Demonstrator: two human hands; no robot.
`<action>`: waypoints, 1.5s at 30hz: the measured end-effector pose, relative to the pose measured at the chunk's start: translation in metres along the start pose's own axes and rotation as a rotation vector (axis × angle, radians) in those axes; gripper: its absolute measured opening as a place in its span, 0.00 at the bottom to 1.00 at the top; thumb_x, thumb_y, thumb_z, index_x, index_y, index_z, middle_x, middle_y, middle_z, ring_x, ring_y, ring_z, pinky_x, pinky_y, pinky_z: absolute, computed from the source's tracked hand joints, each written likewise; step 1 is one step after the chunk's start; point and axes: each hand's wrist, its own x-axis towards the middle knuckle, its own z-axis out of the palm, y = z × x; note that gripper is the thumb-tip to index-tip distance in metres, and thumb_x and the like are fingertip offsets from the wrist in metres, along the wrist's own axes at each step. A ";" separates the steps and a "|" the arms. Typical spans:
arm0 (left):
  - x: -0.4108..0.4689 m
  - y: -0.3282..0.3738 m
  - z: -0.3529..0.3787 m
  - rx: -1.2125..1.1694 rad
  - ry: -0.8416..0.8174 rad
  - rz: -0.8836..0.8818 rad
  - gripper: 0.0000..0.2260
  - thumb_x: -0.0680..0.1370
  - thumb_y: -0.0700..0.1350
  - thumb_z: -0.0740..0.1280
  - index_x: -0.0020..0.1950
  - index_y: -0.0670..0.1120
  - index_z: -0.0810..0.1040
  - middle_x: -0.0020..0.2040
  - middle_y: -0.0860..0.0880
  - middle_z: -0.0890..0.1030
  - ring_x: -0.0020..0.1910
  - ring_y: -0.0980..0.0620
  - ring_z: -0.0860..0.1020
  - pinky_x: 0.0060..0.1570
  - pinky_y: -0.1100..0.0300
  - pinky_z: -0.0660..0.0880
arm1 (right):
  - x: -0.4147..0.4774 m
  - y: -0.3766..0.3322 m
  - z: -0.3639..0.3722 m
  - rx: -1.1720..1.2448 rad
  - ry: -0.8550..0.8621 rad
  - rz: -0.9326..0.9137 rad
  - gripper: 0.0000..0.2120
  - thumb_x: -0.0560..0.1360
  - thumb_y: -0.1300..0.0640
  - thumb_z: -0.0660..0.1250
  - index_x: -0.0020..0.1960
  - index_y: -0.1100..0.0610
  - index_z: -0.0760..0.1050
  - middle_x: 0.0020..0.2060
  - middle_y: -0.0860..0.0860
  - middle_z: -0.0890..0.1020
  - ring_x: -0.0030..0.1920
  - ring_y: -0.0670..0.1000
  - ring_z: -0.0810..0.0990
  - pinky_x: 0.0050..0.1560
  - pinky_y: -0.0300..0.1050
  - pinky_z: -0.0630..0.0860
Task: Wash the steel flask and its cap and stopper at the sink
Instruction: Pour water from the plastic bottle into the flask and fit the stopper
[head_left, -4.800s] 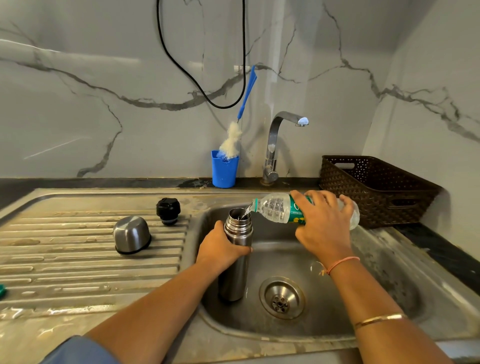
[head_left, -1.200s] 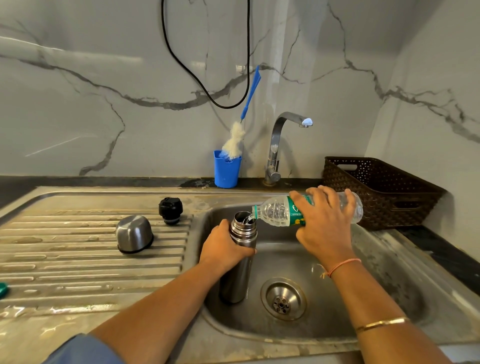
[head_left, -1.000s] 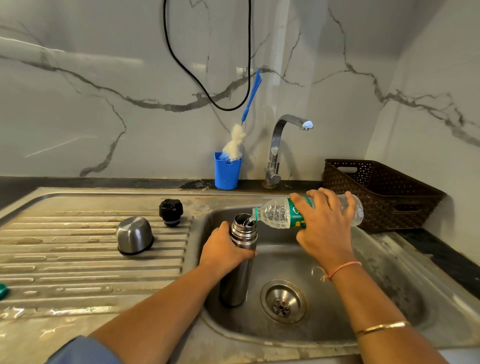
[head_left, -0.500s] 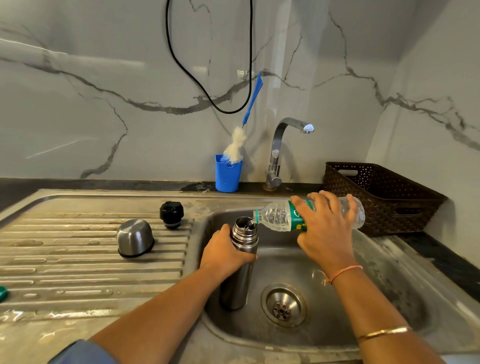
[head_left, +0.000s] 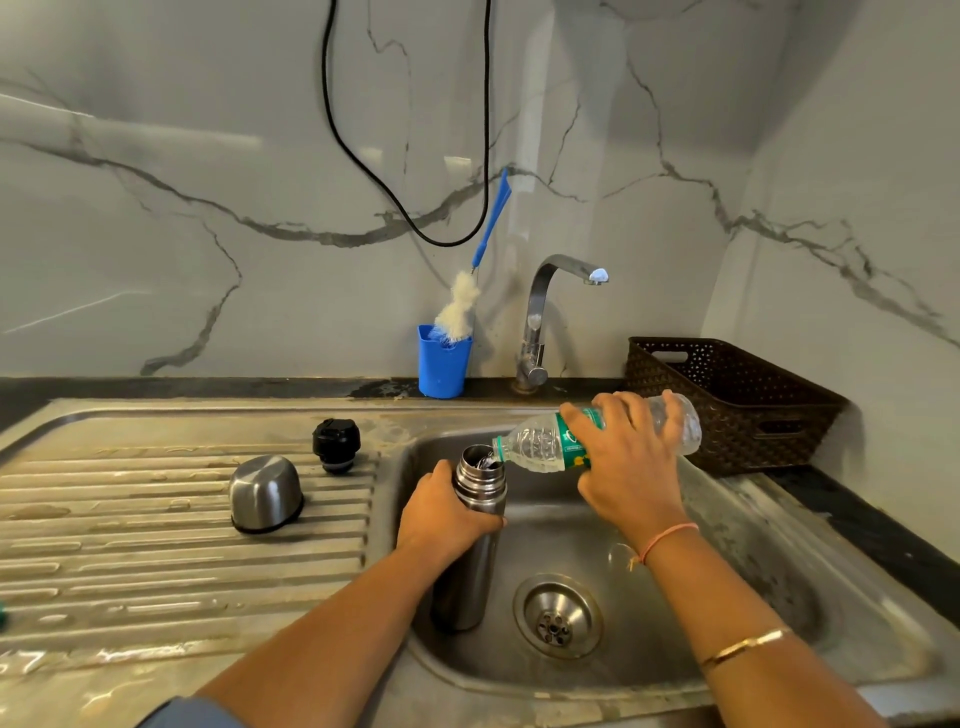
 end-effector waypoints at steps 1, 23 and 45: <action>0.000 0.000 0.000 0.000 0.001 -0.003 0.28 0.57 0.54 0.80 0.51 0.52 0.71 0.50 0.52 0.79 0.47 0.53 0.78 0.48 0.57 0.76 | 0.002 0.000 -0.001 -0.020 -0.007 -0.016 0.34 0.50 0.62 0.78 0.56 0.51 0.80 0.49 0.57 0.80 0.54 0.61 0.77 0.63 0.65 0.53; -0.006 0.006 -0.004 -0.022 -0.014 -0.001 0.28 0.57 0.54 0.80 0.52 0.53 0.71 0.50 0.54 0.77 0.46 0.55 0.77 0.49 0.57 0.77 | 0.079 -0.021 -0.066 -0.500 -0.071 -0.660 0.22 0.66 0.52 0.75 0.59 0.49 0.77 0.53 0.55 0.80 0.59 0.58 0.76 0.65 0.70 0.61; -0.009 0.010 -0.008 -0.028 -0.002 -0.014 0.28 0.59 0.52 0.80 0.53 0.52 0.70 0.52 0.53 0.75 0.48 0.55 0.75 0.50 0.59 0.75 | 0.094 -0.021 -0.070 -0.477 0.061 -0.686 0.12 0.64 0.53 0.76 0.46 0.51 0.80 0.44 0.53 0.81 0.53 0.57 0.79 0.63 0.70 0.63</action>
